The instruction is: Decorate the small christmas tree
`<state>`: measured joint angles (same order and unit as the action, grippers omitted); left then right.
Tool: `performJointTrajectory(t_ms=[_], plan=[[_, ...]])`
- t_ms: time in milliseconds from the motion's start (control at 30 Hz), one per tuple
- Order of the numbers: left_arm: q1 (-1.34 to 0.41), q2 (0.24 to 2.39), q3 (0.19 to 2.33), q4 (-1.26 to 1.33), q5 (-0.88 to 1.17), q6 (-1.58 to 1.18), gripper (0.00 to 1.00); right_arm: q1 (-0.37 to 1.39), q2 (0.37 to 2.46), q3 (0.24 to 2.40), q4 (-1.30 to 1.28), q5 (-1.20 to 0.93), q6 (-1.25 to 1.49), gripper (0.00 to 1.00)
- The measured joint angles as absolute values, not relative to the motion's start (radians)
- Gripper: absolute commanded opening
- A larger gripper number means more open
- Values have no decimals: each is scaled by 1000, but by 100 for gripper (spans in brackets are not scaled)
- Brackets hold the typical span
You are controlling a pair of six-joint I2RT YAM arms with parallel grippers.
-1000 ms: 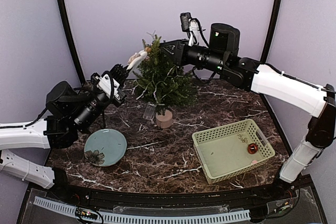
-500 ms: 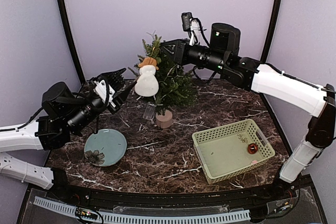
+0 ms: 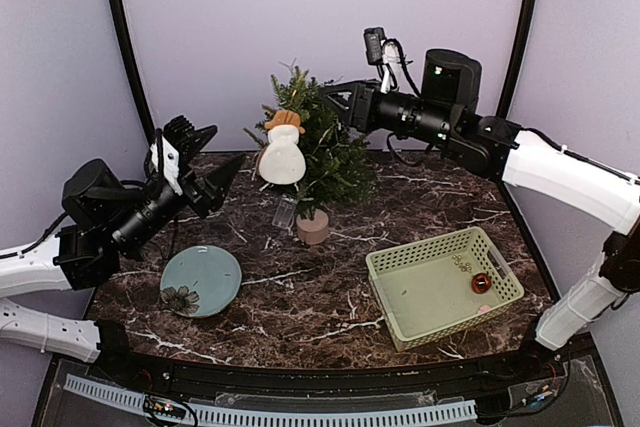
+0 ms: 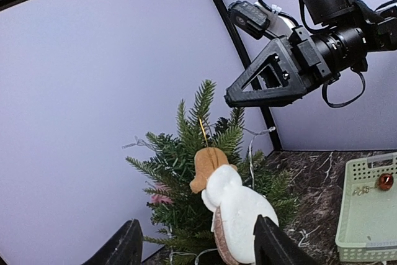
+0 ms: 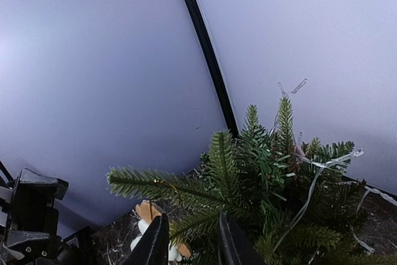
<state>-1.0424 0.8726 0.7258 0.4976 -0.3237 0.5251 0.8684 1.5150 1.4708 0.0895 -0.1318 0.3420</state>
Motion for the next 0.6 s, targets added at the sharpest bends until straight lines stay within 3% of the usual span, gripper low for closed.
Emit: performJointTrajectory(t_ms=[167, 433, 600], plan=[[-941, 909, 757, 413, -215, 323, 58, 867, 1444, 1420, 66, -154, 350, 29], [-893, 1007, 841, 301, -73, 151, 62, 866, 1346, 1304, -62, -156, 361, 30], [-884, 1034, 850, 289, -72, 87, 60, 864, 1312, 1271, -120, -165, 370, 22]])
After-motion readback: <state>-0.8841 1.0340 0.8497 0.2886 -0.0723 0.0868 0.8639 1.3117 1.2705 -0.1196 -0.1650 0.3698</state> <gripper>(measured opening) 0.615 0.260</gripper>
